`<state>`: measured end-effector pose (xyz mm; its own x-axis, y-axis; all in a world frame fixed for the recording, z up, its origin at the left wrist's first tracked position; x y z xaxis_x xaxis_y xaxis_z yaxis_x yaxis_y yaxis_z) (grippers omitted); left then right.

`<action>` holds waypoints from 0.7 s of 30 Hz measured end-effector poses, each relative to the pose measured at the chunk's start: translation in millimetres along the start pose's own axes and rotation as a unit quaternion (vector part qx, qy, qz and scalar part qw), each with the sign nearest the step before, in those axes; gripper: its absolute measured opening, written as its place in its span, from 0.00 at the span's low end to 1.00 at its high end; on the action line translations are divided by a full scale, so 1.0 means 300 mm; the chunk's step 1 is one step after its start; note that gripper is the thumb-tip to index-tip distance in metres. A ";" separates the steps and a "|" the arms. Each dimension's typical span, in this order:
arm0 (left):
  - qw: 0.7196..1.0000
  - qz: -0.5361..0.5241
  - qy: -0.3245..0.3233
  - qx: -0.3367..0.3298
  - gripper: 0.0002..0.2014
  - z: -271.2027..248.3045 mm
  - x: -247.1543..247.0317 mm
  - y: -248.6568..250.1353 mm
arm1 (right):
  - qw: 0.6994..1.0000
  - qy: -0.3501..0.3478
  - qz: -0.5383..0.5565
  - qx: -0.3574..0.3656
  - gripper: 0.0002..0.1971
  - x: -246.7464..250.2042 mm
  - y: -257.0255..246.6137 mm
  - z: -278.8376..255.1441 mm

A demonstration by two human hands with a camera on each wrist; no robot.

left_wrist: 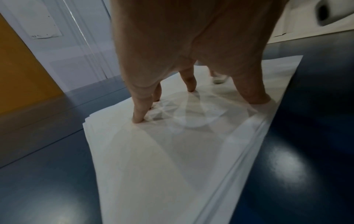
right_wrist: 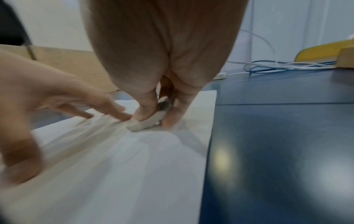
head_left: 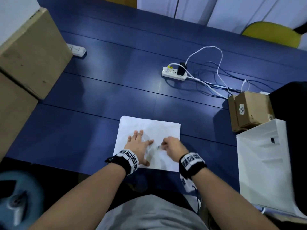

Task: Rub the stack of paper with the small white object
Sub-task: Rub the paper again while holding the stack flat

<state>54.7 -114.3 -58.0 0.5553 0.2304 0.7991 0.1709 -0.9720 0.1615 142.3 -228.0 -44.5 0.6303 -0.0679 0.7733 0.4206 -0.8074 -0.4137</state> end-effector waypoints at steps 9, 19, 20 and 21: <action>1.000 -0.013 0.015 0.002 0.56 -0.002 -0.006 -0.012 | 0.997 -0.070 0.009 0.039 0.04 -0.095 -0.010 -0.097; 1.000 -0.013 0.010 0.006 0.57 0.001 -0.005 -0.010 | 0.998 -0.032 0.049 0.029 0.03 -0.065 -0.018 -0.075; 1.000 -0.014 0.010 0.006 0.57 0.002 -0.007 -0.012 | 0.996 -0.069 0.031 0.048 0.04 -0.103 -0.033 -0.108; 1.000 -0.015 0.010 0.007 0.57 0.002 -0.006 -0.013 | 0.995 -0.081 0.021 0.054 0.04 -0.113 -0.037 -0.115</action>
<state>53.5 -110.9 -60.5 0.5336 0.2585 0.8053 0.1981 -0.9639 0.1781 93.7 -236.9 -49.5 0.7428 0.0024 0.6695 0.4537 -0.7372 -0.5007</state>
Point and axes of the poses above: each hand's wrist, its own z-axis towards the middle knuckle, its own x-axis out of the back of the hand, y = z × x, the point moved 10 cm from there along z, towards the middle knuckle, and after that the axes turned 3 degrees about -x, right-handed, at the moved point
